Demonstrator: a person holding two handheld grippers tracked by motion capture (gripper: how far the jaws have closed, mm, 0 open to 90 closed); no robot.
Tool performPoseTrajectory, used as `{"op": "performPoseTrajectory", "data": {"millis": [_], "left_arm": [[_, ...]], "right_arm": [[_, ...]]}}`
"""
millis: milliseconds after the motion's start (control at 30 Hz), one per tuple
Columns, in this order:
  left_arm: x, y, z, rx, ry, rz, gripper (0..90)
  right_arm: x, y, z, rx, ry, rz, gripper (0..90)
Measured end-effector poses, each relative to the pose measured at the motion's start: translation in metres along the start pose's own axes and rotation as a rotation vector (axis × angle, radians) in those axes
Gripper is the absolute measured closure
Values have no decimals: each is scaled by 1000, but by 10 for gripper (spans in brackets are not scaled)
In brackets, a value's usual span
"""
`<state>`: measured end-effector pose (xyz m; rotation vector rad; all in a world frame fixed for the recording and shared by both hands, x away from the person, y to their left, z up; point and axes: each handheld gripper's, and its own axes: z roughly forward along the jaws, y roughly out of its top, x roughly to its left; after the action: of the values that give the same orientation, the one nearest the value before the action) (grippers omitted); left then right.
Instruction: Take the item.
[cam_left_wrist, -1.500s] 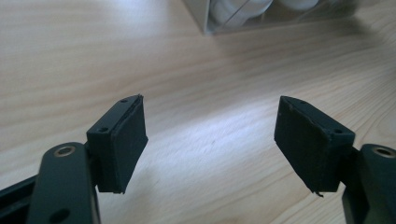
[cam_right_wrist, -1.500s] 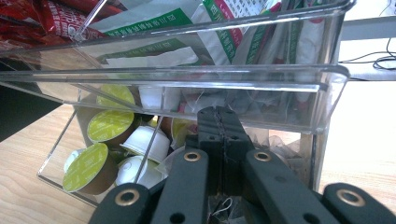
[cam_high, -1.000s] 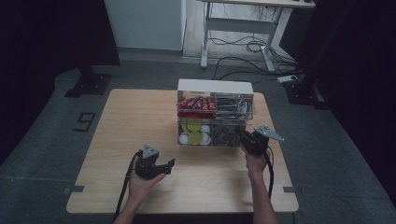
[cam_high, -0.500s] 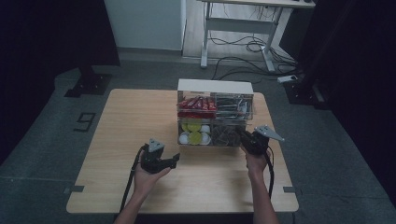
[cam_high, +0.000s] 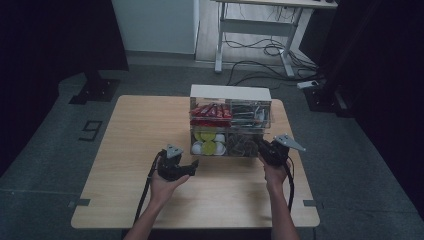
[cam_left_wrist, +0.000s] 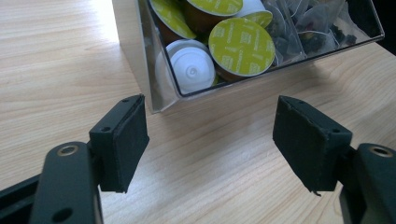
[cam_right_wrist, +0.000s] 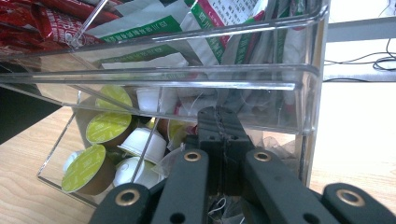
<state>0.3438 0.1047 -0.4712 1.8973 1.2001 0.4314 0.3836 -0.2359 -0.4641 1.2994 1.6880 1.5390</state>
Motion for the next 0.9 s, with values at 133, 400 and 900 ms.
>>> {"op": "performPoseTrajectory", "data": {"millis": [133, 400, 900], "left_arm": [[-3, 3, 4, -2, 4, 7, 269], [-9, 10, 16, 3, 28, 27, 273], [-15, 21, 33, 6, 37, 44, 280]], "right_arm": [[0, 0, 0, 0, -1, 1, 893], [-1, 0, 0, -1, -2, 2, 893], [-1, 0, 0, -4, 1, 9, 893]]}}
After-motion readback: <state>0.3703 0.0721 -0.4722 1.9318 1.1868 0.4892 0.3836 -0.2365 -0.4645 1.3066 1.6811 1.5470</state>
